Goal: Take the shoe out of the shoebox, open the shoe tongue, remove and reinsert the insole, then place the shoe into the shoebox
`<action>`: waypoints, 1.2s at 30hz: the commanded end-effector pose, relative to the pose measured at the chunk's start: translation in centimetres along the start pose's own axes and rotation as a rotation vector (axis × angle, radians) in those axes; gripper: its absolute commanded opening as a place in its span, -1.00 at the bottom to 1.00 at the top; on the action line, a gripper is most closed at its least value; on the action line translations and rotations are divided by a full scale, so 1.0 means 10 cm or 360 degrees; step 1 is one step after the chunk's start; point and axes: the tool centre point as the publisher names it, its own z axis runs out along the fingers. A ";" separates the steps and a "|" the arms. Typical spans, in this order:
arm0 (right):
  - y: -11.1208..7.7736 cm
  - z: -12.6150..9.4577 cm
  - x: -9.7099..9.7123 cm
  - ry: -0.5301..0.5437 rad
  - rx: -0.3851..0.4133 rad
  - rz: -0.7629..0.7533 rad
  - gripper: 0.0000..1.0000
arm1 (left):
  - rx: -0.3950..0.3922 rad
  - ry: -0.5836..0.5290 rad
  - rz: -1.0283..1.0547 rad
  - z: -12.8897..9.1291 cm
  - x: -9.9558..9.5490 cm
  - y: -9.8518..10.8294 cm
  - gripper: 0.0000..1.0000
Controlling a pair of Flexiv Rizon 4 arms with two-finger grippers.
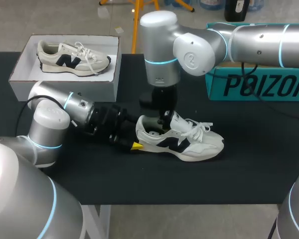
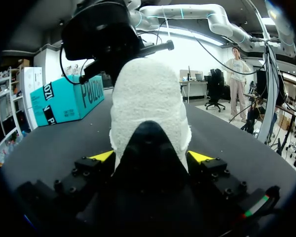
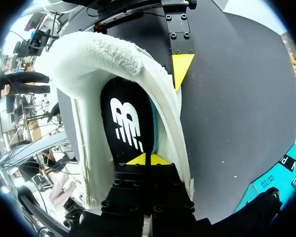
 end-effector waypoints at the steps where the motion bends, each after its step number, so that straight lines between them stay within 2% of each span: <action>1: -0.02 -0.12 -0.03 0.0005 -0.0002 0.0003 -1.00 | -0.0003 0.0005 -0.0002 0.02 -0.02 0.01 -1.00; 10: -0.06 -0.32 -0.05 -0.0033 -0.0063 0.0015 -1.00 | -0.0003 0.0005 -0.0002 0.02 -0.02 0.01 -1.00; 14: -0.08 -0.39 -0.06 -0.0076 -0.0045 0.0042 -1.00 | -0.0003 0.0005 -0.0002 0.02 -0.02 0.01 -1.00; 23: -0.36 -0.40 -0.14 -0.0054 -0.0096 0.0103 -1.00 | -0.0003 0.0005 -0.0002 0.02 -0.02 0.01 -1.00; 26: -0.41 -0.40 -0.15 -0.0031 -0.0171 0.0120 -1.00 | -0.0003 0.0005 -0.0002 0.02 -0.02 0.01 -1.00; 32: -0.34 -0.54 -0.13 -0.0038 -0.0275 0.0102 -1.00 | -0.0003 0.0005 -0.0002 0.02 -0.02 0.01 -1.00; 36: -0.15 -0.59 -0.10 -0.0049 -0.0302 0.0051 -1.00 | -0.0003 0.0005 -0.0002 0.02 -0.02 0.01 -1.00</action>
